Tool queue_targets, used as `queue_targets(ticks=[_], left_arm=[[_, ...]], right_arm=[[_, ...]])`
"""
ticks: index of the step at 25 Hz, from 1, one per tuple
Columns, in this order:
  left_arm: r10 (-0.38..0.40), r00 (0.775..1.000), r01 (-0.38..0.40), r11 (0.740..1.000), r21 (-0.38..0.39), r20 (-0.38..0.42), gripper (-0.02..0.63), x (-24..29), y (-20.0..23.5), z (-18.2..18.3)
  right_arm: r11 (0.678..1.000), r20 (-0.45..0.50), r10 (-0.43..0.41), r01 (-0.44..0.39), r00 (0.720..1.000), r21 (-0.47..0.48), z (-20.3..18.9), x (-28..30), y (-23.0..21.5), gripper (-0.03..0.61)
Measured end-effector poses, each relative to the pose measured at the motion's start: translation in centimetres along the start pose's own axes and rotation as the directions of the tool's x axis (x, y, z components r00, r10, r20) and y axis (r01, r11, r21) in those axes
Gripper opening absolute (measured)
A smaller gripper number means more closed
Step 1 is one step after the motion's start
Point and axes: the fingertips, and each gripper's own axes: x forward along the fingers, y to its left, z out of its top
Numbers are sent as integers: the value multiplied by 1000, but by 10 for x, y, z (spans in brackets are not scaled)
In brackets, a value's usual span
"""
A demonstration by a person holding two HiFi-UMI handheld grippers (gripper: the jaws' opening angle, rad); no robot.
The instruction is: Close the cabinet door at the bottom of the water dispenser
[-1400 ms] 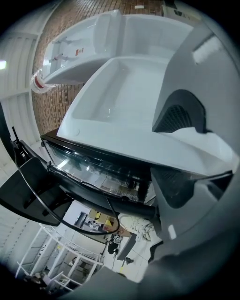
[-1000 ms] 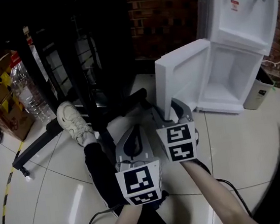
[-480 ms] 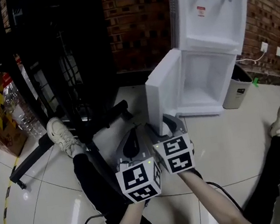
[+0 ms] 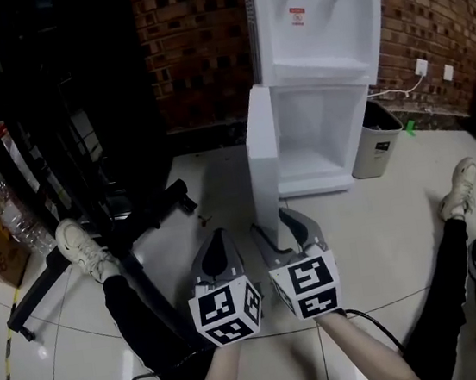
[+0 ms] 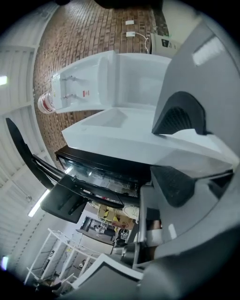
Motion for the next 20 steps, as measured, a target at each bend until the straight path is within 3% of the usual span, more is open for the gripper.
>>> queue_targets(ticks=[4, 13, 17, 20], left_arm=[[-42, 999, 43, 999, 14, -8, 15, 2, -13, -6], [-59, 997, 60, 998, 23, -43, 14, 3, -21, -14], [-87, 994, 92, 993, 79, -68, 14, 9, -42, -10], [-118, 991, 122, 990, 74, -56, 14, 18, -66, -6]], right_arm=[[999, -1, -27, 27, 1000, 20, -5, -16, -18, 209], [986, -31, -157, 158, 987, 47, -19, -49, -67, 185], [981, -51, -190, 192, 981, 38, -22, -55, -81, 185], [977, -53, -212, 213, 976, 21, -23, -58, -92, 186]])
